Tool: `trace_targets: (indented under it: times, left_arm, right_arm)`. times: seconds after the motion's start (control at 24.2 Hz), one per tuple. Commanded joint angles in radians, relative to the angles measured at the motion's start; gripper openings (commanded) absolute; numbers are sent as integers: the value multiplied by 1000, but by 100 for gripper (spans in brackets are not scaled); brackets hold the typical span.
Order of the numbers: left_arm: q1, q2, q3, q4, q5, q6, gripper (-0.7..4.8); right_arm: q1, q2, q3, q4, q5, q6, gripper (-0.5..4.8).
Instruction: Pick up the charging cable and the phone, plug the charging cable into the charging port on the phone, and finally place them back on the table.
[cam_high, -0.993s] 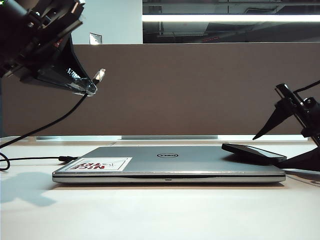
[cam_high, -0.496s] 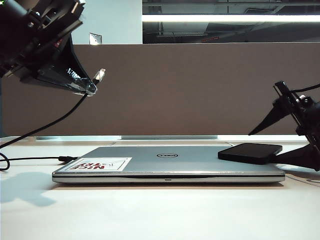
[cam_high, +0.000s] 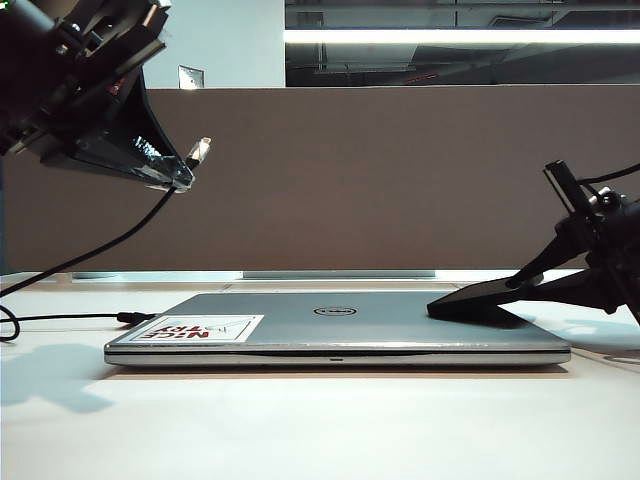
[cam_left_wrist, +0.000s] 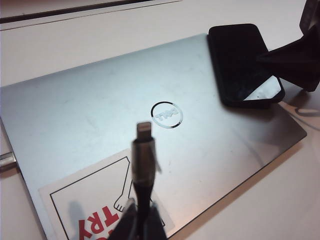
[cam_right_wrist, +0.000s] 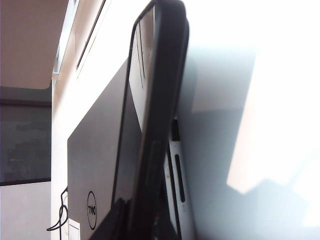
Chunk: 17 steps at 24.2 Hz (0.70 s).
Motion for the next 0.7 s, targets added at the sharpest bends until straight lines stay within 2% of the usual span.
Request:
trace_targets:
  times: [0.04, 0.33, 0.5, 0.58, 0.62, 0.7]
  left_arm:
    - [1, -2, 6, 10, 1, -3, -6]
    - [1, -3, 7, 5, 1, -3, -6]
    - [1, -3, 7, 5, 1, -3, -6]
    - [1, -3, 7, 5, 1, -3, -6]
    - [1, -3, 7, 5, 1, -3, -6]
    - [1, -3, 7, 5, 1, -3, -6]
  right_arm:
    - [7, 10, -10, -66, 47, -52, -9]
    - [10, -38, -10, -69, 50, -77, -9]
    - [10, -200, -8, -146, 77, -95, -9]
    - [9, -301, 8, -286, 91, -126, -9]
    - [10, -370, 37, -427, 114, -186, -9]
    - [10, -434, 77, -578, 145, -249, -9]
